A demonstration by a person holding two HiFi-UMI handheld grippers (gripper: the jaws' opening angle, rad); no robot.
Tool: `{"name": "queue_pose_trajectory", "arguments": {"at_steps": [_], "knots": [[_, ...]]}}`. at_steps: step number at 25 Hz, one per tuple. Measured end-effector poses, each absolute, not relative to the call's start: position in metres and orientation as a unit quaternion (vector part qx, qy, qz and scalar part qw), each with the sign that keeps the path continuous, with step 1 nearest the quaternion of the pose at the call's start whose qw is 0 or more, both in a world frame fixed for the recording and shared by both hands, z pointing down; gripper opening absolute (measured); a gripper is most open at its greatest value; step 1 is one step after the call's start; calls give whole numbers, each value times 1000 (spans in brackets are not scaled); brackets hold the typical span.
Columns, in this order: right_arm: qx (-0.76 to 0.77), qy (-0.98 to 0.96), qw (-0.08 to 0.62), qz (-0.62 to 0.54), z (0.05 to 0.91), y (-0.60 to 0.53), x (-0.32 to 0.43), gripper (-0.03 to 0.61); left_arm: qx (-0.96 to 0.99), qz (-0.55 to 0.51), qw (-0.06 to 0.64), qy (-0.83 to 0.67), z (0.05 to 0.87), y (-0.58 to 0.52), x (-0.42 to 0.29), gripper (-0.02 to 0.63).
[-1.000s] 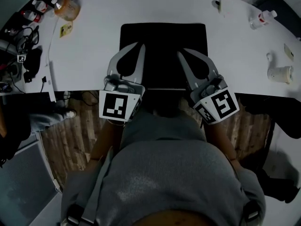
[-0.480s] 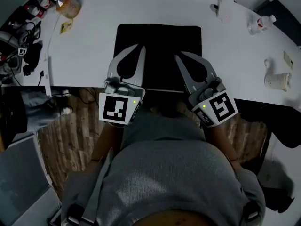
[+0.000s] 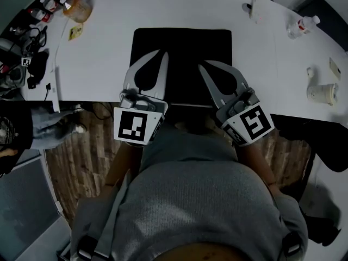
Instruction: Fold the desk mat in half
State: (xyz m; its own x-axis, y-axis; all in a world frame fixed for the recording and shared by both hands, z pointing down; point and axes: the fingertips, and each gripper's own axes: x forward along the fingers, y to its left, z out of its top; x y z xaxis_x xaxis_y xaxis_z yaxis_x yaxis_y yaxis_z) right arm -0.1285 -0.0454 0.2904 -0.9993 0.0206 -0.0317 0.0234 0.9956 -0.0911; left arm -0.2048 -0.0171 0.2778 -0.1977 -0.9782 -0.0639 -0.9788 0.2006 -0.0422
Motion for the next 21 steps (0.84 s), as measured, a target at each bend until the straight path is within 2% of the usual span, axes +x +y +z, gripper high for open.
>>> {"name": "queue_pose_trajectory", "arguments": {"at_steps": [21], "knots": [[15, 999, 7, -45, 295, -54, -131, 2, -630, -3, 42, 775, 276, -22, -210, 0]]}}
